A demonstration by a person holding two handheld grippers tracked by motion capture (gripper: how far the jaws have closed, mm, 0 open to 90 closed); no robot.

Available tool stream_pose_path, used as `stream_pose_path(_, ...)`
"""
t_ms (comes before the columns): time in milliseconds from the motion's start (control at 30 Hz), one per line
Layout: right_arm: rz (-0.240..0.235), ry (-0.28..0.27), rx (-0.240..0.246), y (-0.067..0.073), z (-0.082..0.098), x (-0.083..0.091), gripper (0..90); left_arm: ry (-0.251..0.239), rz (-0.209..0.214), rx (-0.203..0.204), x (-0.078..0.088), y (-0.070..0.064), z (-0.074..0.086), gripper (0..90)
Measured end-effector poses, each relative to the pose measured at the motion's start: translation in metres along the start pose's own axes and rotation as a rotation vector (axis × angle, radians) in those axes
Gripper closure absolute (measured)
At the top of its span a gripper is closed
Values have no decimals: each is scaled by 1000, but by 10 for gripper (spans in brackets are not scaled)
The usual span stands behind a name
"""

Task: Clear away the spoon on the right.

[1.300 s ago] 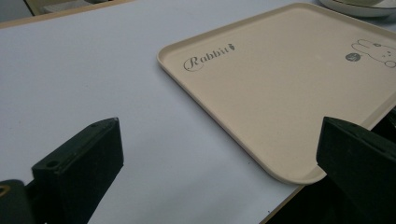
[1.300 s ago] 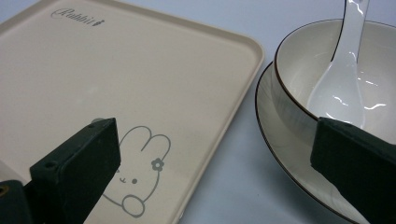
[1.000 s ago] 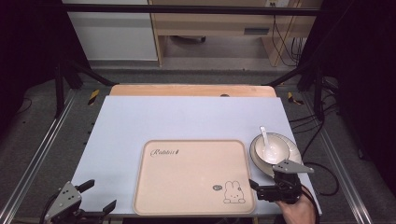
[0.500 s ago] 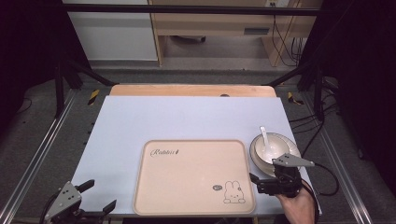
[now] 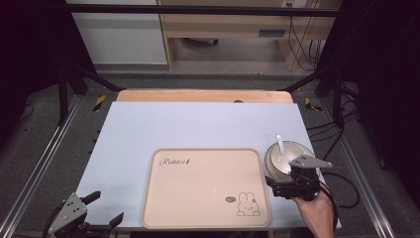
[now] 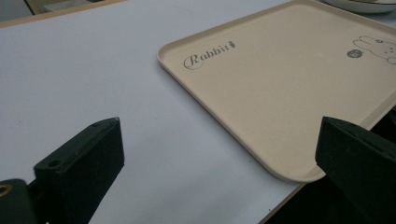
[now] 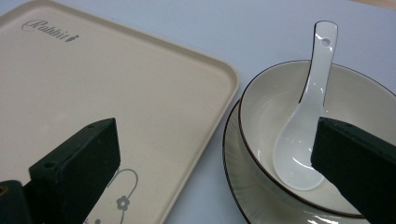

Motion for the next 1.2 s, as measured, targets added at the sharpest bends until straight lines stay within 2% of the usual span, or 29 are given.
stream_pose_path(400, 29, 0, 25, -13, -12, -9, 7, 2, 2, 0, 0, 0, 0, 8)
stream_pose_path(567, 52, 23, -1, -20, -15, -15, 14, 2, 2, -3, 0, -1, 0, 7)
stream_pose_path(667, 74, 43, 2, -26, -15, -18, 13, 4, 2, -5, 0, -1, 0, 8)
stream_pose_path(800, 83, 52, -34, -34, -16, -21, 13, 6, 2, -7, 0, -1, 0, 8)
stream_pose_path(900, 114, 61, -44, -41, -17, -23, 13, 6, 2, -7, 0, -1, 0, 8)
stream_pose_path(1000, 124, 75, -65, -47, -18, -26, 13, 7, 2, -8, 0, -1, 0, 8)
stream_pose_path(1067, 115, 88, -73, -49, -18, -28, 13, 8, 2, -9, 0, -1, 0, 8)
stream_pose_path(1200, 127, 108, -74, -55, -19, -31, 45, 7, 1, -8, 0, -1, 0, 8)
Point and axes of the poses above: each handheld gripper's, and its own axes: x roughly backward along the jaws, z roughly out of its underside, y roughly to its left, the point moved 6 cm from there along -x, roughly forward along the jaws, and after that the axes turned 6 degrees about -z, right-handed, at the moved point
